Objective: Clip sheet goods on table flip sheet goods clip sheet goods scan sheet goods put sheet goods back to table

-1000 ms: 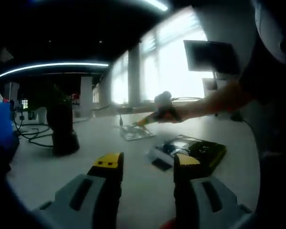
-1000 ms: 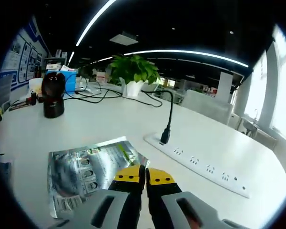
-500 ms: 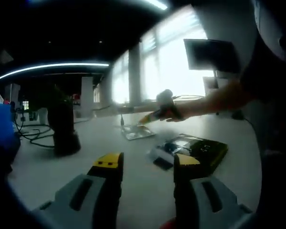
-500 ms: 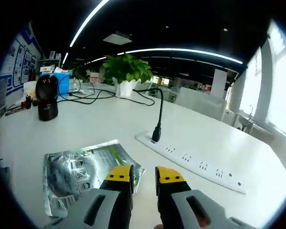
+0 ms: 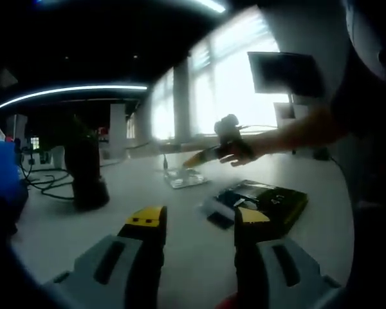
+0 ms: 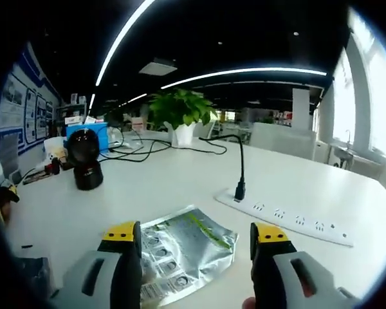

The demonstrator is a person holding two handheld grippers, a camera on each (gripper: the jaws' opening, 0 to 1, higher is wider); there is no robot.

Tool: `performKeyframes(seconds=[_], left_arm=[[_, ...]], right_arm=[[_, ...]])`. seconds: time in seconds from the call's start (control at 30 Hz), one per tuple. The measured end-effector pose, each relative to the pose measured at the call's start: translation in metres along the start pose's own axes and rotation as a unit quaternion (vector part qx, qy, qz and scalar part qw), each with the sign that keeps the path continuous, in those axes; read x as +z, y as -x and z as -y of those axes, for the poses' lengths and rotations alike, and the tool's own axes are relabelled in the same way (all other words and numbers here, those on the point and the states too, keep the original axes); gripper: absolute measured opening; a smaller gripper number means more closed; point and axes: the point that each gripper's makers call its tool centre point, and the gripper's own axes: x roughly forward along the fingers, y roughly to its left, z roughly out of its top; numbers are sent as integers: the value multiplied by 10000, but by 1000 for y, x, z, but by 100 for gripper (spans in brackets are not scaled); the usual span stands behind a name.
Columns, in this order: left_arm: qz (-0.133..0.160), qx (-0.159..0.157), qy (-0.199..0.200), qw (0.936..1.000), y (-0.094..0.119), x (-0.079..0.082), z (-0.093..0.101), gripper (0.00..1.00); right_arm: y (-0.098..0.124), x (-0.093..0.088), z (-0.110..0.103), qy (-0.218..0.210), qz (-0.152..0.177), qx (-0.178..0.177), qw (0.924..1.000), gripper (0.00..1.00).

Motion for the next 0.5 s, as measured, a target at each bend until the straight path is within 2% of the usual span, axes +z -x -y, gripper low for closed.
performKeyframes(seconds=[0.07,0.2,0.5], left_arm=[[-3,4,-5,10000,0,0,0,35],[-7,10,-14,10000,0,0,0,35],[-15,38,-32,10000,0,-1,-1,35]], right_arm=[[-1,-2,-9,88,-41,63,9999,75],[-5,-9,-26,121,-154,264,9995,78],[-13,-24,-20,94,-389,291,9988,80]])
